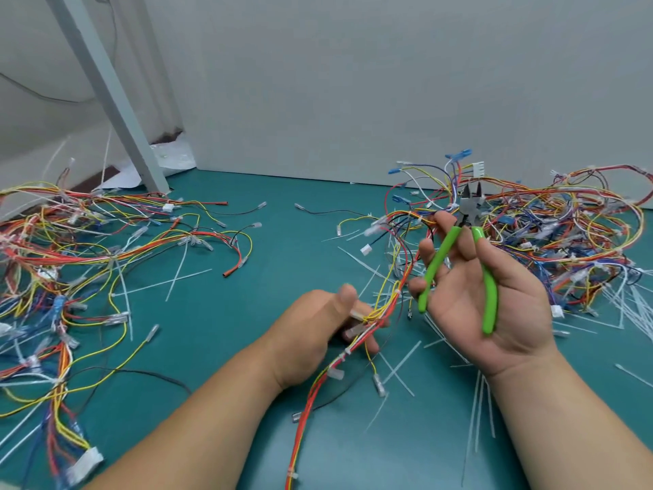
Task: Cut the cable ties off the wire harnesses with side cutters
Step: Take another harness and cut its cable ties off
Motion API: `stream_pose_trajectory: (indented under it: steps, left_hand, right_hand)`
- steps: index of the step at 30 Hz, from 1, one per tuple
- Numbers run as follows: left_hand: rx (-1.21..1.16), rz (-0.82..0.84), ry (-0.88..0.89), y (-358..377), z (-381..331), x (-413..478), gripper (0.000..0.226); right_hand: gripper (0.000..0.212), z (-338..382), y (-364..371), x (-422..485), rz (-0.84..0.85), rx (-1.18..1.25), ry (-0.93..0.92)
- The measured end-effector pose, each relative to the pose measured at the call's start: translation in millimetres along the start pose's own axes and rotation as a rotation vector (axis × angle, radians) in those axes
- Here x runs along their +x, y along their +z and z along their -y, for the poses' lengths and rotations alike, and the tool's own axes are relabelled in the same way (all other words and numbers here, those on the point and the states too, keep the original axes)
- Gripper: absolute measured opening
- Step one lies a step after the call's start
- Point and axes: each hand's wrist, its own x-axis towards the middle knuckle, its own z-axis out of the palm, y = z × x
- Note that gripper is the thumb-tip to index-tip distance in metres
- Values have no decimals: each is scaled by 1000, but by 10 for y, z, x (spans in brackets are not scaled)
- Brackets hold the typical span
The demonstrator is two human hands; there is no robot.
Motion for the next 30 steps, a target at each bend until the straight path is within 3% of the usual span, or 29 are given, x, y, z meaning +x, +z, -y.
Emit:
stream_pose_trajectory:
  steps: [3, 6, 12, 17, 19, 22, 30]
  left_hand:
    - [242, 37, -26, 77, 15, -10, 32]
    - [353, -70, 22, 106, 39, 9, 33]
    - [57, -471, 111, 30, 33, 64, 26]
    - [-271, -751, 159, -48, 63, 119, 26]
    - [-333, -840, 194, -62, 61, 120, 26]
    - [-322, -962, 254, -99, 13, 127, 22]
    - [-97, -1051, 442, -432, -802, 399, 26]
  right_hand:
    - [53, -3, 4, 2, -5, 8, 14]
    - [37, 0, 14, -14, 39, -6, 9]
    - [24, 13, -3, -37, 82, 2, 10]
    - [36, 5, -1, -37, 238, -25, 52]
    - [51, -11, -11, -29, 240, -54, 70]
    - [69, -21, -20, 1, 158, -43, 115]
    - [47, -47, -28, 17, 56, 46, 108]
